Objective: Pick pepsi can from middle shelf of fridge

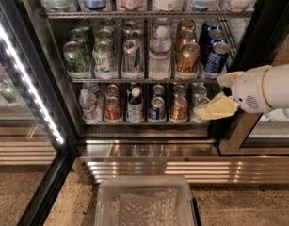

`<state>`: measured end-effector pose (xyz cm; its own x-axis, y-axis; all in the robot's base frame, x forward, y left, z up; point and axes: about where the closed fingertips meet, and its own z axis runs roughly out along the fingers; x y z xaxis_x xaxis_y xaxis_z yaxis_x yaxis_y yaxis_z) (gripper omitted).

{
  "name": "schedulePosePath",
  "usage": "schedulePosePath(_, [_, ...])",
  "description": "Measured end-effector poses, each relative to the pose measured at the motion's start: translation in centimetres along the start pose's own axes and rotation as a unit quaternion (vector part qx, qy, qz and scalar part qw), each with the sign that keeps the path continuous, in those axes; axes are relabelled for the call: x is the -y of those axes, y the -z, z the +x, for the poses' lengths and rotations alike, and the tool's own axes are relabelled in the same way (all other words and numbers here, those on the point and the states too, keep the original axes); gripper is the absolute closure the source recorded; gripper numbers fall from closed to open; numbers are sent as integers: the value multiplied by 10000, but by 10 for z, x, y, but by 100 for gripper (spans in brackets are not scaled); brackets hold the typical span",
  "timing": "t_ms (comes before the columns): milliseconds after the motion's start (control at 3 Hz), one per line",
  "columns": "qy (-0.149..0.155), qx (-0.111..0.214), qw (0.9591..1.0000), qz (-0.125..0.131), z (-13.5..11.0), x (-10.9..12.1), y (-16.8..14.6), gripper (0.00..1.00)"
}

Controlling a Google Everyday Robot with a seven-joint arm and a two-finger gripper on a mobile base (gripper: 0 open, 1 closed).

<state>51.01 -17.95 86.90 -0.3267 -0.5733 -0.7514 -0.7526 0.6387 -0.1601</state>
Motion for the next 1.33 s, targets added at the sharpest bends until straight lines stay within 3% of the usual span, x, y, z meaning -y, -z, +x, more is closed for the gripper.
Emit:
schedulePosePath(333, [68, 111, 9994, 312, -2, 11, -3, 12])
schedulePosePath(667, [228, 274, 9955, 875, -11, 35, -6, 11])
schedulePosePath(1000, [250, 453, 9907, 1262, -18, 54, -13, 12])
schedulePosePath(1333, [232, 557, 9875, 1459, -21, 66, -22, 11])
